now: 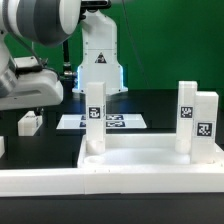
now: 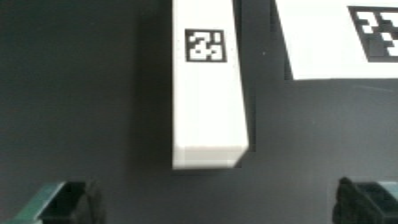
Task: Assemble desk
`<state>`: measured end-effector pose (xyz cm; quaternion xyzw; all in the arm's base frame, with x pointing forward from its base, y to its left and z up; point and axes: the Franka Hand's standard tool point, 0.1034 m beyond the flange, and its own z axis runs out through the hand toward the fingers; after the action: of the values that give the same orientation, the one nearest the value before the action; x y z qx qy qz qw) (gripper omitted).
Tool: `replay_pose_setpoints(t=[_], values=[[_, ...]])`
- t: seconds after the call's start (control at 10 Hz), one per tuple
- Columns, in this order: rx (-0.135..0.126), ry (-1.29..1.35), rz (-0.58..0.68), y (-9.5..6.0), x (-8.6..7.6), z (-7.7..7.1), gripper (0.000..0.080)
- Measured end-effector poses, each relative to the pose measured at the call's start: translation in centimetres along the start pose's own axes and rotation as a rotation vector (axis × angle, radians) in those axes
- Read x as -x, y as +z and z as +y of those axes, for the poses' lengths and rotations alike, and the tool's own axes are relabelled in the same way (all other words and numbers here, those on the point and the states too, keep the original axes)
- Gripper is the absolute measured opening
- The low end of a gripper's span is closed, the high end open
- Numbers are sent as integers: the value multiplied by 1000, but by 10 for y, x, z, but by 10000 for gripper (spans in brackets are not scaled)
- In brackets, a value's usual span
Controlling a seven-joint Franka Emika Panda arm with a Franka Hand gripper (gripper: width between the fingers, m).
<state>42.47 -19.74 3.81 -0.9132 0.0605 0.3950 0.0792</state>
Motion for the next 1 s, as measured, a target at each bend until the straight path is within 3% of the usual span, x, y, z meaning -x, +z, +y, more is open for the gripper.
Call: replay_pose_setpoints(t=[0.3, 0.6, 0.7, 0.8, 0.9, 1.0], values=[[-8, 21, -45, 21, 4, -4, 649], [-8, 22, -41, 19, 3, -2, 649], [-8, 22, -41, 19, 3, -2, 543], [-9, 23, -41, 19, 3, -2, 387], [-9, 23, -41, 19, 3, -2, 387], [-9, 23, -41, 19, 3, -2, 247]])
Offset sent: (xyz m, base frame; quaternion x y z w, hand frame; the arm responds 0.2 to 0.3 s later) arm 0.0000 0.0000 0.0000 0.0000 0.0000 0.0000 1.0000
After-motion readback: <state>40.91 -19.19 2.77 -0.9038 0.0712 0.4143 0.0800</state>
